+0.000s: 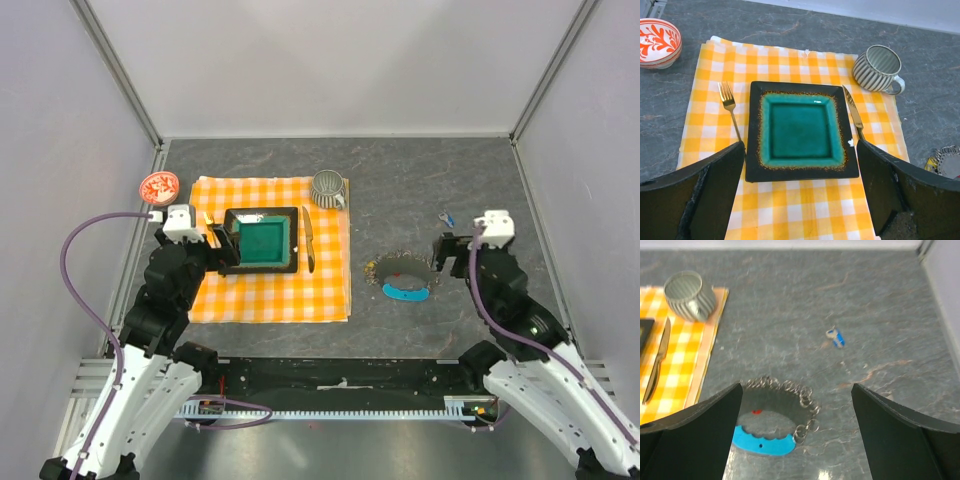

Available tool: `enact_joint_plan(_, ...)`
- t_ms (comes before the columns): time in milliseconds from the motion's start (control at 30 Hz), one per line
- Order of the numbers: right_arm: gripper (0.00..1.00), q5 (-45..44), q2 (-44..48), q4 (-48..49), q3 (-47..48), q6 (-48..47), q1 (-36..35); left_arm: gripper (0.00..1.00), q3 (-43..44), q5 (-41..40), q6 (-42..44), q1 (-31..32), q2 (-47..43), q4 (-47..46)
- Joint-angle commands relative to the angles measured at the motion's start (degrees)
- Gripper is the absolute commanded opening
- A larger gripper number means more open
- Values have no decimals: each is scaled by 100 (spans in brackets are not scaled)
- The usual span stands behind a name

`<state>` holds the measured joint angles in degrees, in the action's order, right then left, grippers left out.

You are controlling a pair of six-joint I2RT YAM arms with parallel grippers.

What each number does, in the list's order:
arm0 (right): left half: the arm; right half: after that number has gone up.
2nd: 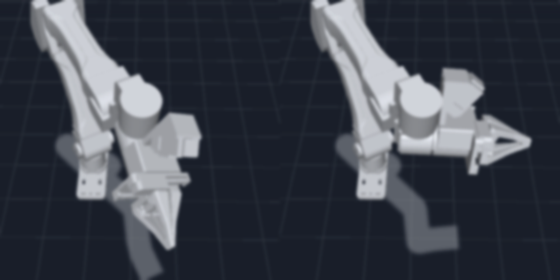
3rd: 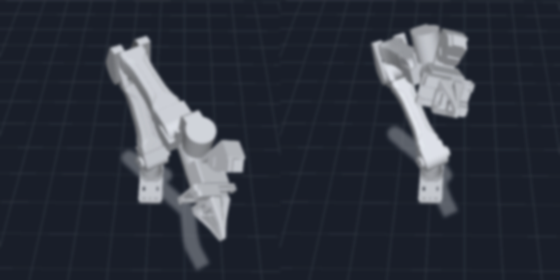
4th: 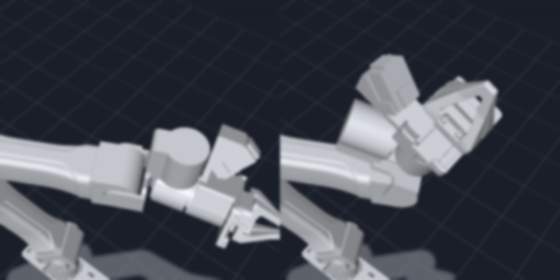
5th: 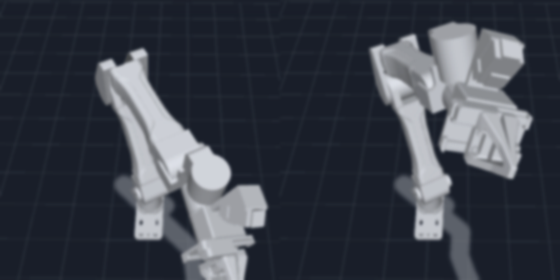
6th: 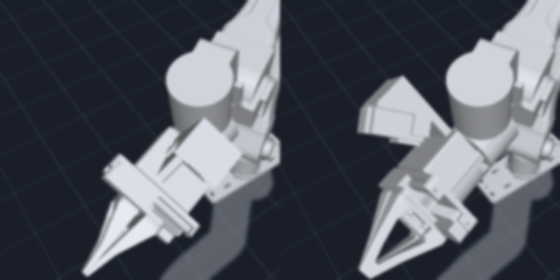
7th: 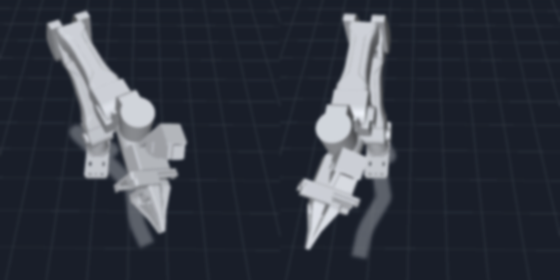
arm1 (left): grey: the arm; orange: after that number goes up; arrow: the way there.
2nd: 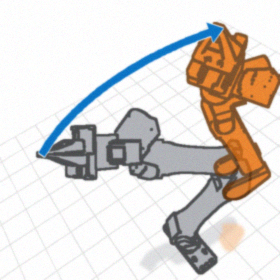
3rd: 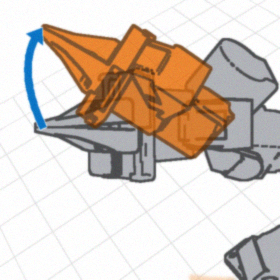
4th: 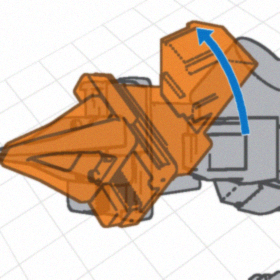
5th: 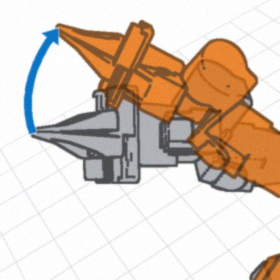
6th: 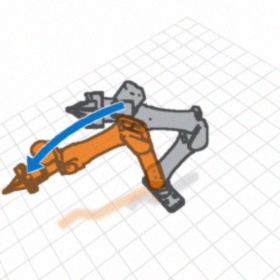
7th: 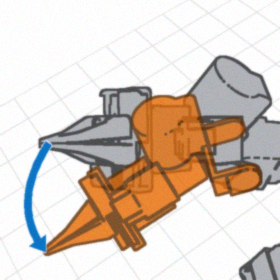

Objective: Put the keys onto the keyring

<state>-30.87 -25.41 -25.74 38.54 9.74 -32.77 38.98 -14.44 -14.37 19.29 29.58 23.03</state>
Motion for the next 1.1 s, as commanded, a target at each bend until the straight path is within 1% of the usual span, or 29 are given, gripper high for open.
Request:
enact_joint_plan(0, 98, 748, -1113, -150, 390, 564, -10, 99, 83, 143, 189, -48, -93, -158)
enact_joint_plan(33, 98, 863, -1620, -177, 478, 643, -10, 99, 75, 160, 189, -48, -111, -141)
enact_joint_plan(100, 98, 1039, -2106, -230, 540, 853, 8, 99, 92, 230, 172, -48, -146, -141)
enact_joint_plan(133, 98, 1005, -2535, -221, 549, 898, 8, 99, 92, 266, 163, -48, -198, -132)
enact_joint_plan(200, 98, 1074, -2915, -81, 540, 994, 183, 99, 83, 362, 128, -39, -242, -132)
enact_joint_plan(233, 98, 1179, -3248, -20, 523, 1012, 297, 99, 83, 389, 119, -39, -277, -140)
enact_joint_plan(267, 98, 1276, -3390, 146, 496, 1030, 559, 99, 83, 415, 110, -48, -278, -149)
enact_joint_plan(333, 97, 1531, -3759, 349, 400, 1091, 824, 99, 75, 529, 75, -48, -295, -167)
enact_joint_plan(400, 92, 1768, -3971, 700, 329, 1162, 1149, 99, 66, 704, 31, -39, -278, -184)
enact_joint_plan(433, 91, 2065, -4207, 971, 260, 1249, 1333, 99, 66, 766, 13, -48, -269, -184)
enact_joint_plan(533, 85, 2497, -4734, 1325, 206, 1364, 1545, 99, 66, 960, -22, -39, -225, -193)
enact_joint_plan(667, 79, 2674, -5158, 1711, 215, 1312, 1669, 99, 66, 943, -4, -39, -243, -193)
enact_joint_plan(833, 73, 2753, -5465, 1897, 162, 1224, 1713, 98, 66, 908, 31, -48, -251, -185)
enact_joint_plan(1000, 67, 2990, -5607, 1941, 145, 1153, 1713, 98, 66, 916, 40, -48, -225, -184)
enact_joint_plan(1067, 62, 3034, -5580, 1941, 92, 1153, 1722, 98, 66, 916, 40, -48, -207, -184)
